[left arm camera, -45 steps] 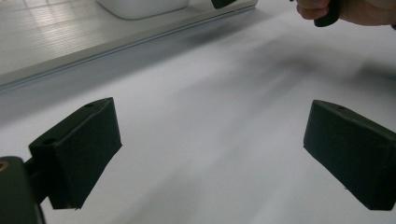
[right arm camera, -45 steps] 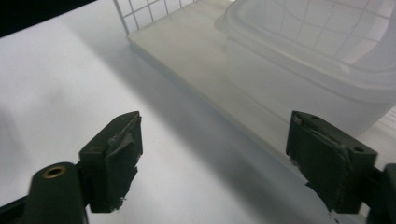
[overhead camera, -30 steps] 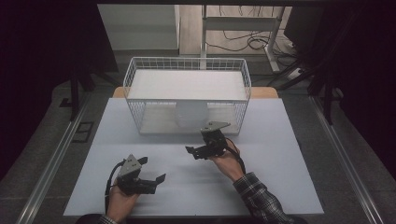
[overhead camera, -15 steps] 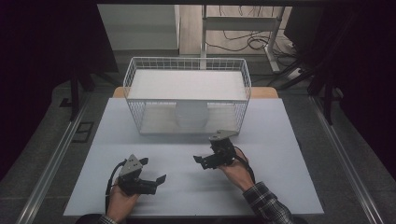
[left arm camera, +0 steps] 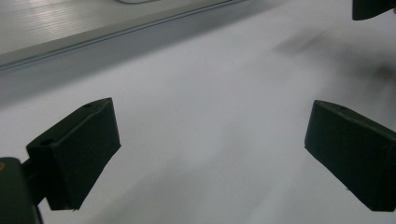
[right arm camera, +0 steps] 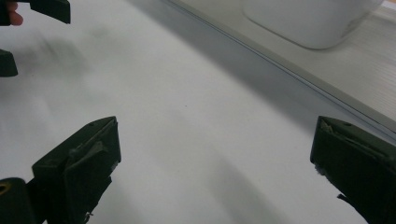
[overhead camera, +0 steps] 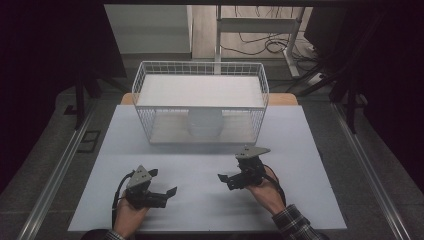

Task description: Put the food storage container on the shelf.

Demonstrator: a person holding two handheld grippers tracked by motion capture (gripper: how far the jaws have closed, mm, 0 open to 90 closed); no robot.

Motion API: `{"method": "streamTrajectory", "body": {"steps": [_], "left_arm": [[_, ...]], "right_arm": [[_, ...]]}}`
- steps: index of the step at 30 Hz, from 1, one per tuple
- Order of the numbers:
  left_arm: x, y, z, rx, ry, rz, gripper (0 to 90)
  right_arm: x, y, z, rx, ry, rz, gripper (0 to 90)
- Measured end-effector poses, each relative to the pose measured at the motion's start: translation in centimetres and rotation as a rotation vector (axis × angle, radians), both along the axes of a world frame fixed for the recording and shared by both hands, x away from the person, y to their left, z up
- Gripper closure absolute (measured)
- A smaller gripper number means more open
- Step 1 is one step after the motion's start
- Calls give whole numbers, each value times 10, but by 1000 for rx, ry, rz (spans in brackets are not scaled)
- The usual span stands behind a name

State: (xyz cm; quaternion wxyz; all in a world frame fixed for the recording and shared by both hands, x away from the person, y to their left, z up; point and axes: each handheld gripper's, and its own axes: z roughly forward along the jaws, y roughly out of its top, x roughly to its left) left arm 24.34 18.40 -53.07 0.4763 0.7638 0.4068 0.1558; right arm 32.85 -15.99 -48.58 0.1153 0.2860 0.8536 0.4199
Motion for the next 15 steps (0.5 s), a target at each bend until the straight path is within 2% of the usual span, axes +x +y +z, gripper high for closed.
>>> {"method": "streamTrajectory", "body": {"steps": [6, 10, 15], "left_arm": [[0, 4, 1, -6, 1, 11, 31], [-1, 6, 2, 6, -3, 13, 32], [-5, 11, 4, 9, -11, 23, 32]], "right_arm": [[-6, -11, 1, 5, -2, -19, 13], [-11, -20, 2, 8, -2, -34, 13], [-20, -37, 2, 16, -12, -68, 11]]}}
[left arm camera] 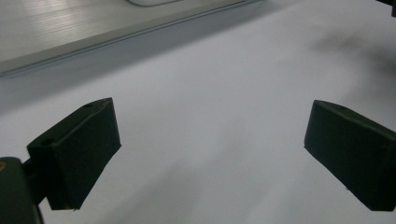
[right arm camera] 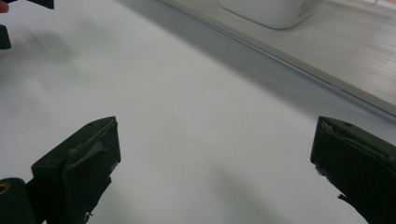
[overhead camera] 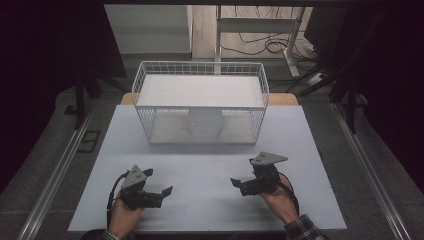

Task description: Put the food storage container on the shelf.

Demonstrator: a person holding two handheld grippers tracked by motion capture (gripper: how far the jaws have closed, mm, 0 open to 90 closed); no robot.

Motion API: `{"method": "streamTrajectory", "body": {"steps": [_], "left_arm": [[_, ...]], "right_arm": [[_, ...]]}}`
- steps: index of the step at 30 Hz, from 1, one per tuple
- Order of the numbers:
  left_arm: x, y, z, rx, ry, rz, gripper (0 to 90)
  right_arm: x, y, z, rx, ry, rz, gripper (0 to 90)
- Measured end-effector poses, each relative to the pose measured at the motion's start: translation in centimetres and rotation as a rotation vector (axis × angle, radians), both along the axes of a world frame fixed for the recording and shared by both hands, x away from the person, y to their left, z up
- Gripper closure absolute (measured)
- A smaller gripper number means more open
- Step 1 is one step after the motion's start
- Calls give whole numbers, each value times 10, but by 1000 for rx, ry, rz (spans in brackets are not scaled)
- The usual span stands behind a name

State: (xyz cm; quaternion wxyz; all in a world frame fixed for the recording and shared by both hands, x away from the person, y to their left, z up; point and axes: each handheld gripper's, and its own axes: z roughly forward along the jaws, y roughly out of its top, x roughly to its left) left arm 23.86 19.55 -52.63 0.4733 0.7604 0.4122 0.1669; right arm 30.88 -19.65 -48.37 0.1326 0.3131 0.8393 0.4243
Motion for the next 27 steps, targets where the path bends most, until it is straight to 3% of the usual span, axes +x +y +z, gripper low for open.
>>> {"method": "streamTrajectory", "body": {"steps": [8, 11, 18, 24, 27], "left_arm": [[-5, 6, 2, 20, -11, 16, 32], [-8, 11, 2, 43, -13, 25, 32], [-12, 16, 1, 49, -5, 34, 31], [-13, 19, -2, 59, 22, 33, 27], [-13, 20, -4, 54, 45, 28, 25]], "right_arm": [[-11, -20, 0, 5, -6, -46, 5], [-17, -31, -3, -9, -5, -77, 0], [-26, -45, -10, -26, 10, -109, 0], [-35, -55, -17, -44, 25, -141, 0], [-38, -59, -23, -63, 55, -146, 0]]}}
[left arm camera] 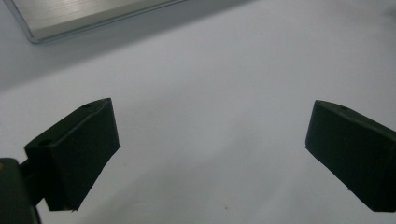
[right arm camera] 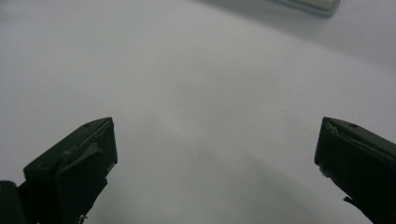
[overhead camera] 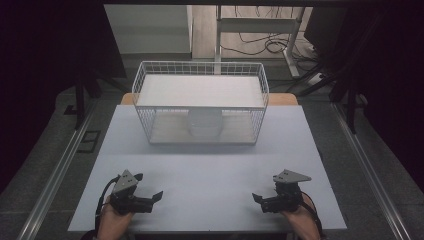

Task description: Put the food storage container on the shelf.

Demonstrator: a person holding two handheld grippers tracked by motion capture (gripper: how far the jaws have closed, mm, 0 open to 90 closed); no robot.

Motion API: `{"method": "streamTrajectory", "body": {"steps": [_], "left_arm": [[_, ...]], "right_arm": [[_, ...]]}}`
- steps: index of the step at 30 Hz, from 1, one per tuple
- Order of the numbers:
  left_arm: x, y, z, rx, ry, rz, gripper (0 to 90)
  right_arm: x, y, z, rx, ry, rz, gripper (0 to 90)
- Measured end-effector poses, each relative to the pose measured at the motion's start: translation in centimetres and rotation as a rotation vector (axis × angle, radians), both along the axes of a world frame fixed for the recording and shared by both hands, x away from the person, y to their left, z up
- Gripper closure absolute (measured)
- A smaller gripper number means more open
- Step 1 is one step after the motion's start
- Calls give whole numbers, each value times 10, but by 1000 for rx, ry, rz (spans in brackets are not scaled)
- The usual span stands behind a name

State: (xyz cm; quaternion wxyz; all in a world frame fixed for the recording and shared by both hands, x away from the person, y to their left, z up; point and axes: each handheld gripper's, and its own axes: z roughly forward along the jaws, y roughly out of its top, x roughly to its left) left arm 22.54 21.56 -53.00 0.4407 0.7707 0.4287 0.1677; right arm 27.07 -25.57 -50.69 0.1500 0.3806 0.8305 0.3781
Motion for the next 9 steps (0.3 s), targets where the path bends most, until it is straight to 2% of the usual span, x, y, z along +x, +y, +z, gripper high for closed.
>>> {"method": "streamTrajectory", "body": {"steps": [9], "left_arm": [[0, 2, -2, 5, 20, 5, 22]], "right_arm": [[-2, 1, -5, -39, 25, 11, 0]]}}
